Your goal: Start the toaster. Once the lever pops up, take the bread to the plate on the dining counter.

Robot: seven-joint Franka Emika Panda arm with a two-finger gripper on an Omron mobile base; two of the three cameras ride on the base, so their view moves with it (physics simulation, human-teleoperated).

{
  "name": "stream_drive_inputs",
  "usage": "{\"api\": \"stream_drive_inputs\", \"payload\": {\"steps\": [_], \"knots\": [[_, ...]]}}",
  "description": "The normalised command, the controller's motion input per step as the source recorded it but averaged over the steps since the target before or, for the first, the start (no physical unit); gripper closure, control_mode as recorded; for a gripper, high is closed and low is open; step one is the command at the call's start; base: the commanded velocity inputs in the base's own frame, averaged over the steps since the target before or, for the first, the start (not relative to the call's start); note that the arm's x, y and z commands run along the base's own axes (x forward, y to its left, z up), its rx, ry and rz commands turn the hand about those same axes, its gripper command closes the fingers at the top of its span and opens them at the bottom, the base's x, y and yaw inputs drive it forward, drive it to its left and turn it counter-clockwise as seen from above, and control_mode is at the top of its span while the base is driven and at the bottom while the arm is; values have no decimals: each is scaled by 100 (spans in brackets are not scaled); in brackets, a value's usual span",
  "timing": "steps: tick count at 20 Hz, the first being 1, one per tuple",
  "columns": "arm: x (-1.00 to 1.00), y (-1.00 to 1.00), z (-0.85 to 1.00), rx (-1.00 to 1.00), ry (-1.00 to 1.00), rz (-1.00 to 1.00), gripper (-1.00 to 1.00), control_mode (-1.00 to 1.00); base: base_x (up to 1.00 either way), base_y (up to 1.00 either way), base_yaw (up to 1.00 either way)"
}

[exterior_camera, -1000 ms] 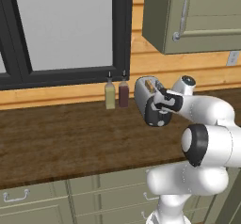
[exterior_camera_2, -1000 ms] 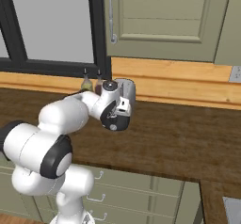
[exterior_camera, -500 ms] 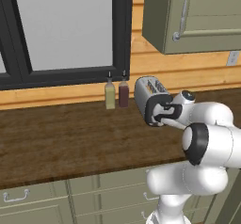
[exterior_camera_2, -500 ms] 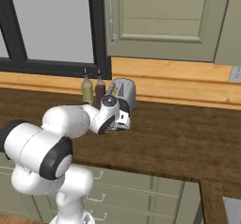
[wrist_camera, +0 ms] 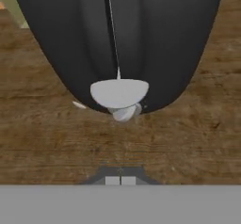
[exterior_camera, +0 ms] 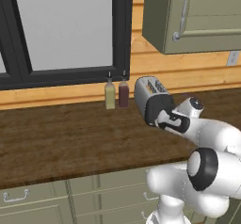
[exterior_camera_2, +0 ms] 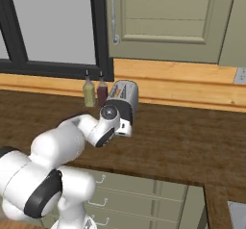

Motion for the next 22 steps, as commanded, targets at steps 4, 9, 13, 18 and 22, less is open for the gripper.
{"api": "stream_drive_inputs", "payload": {"steps": [4, 9, 13, 18, 22], "knots": [[-70, 0, 97, 0, -4, -5, 100, -100, 0, 0, 0], [-19, 1, 100, 0, 0, -3, 100, -100, 0, 0, 0], [0, 1, 100, 0, 0, -1, 100, -100, 0, 0, 0], [1, 19, 100, -1, 0, 0, 100, -100, 0, 0, 0], [27, 40, 65, -6, -2, 0, 100, -100, 0, 0, 0]]}}
